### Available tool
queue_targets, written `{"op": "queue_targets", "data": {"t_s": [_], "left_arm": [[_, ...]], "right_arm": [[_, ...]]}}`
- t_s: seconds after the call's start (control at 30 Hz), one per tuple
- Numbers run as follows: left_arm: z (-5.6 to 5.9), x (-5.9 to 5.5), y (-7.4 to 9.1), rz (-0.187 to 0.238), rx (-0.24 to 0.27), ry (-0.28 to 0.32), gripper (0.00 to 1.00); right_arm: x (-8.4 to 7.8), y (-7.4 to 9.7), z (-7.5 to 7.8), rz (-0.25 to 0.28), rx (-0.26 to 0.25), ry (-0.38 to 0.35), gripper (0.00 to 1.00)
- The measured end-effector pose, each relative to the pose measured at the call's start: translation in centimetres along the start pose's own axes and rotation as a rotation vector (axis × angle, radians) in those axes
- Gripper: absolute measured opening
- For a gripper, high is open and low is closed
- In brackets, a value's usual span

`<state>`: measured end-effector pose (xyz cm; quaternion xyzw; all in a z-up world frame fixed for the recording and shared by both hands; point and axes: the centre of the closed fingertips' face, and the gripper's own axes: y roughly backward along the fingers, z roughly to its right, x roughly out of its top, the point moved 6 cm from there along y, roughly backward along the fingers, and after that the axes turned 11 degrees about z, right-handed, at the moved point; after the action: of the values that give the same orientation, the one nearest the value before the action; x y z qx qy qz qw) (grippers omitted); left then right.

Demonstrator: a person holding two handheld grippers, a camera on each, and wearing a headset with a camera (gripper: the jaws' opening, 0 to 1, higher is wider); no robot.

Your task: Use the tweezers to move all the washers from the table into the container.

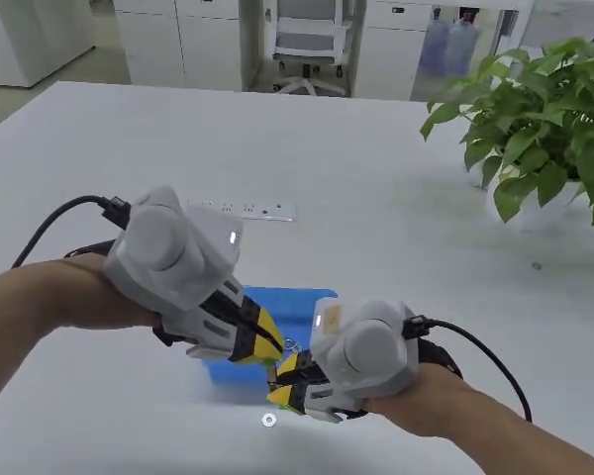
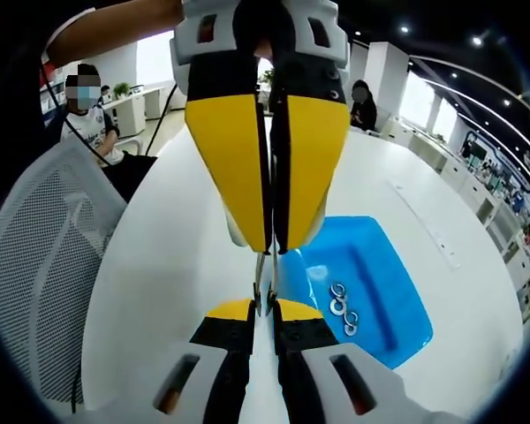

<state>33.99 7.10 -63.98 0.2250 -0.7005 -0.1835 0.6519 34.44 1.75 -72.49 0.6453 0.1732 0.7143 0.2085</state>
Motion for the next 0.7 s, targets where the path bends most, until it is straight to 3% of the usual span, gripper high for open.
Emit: {"op": "queue_targets", "data": {"t_s": [0.7], "left_arm": [[0.9,-2.0,-1.1,-0.006,-0.029,0.050,0.05]], "right_arm": [[-1.7,-1.3,-1.4,-0.014,0.031,-0.021,0.10]]}}
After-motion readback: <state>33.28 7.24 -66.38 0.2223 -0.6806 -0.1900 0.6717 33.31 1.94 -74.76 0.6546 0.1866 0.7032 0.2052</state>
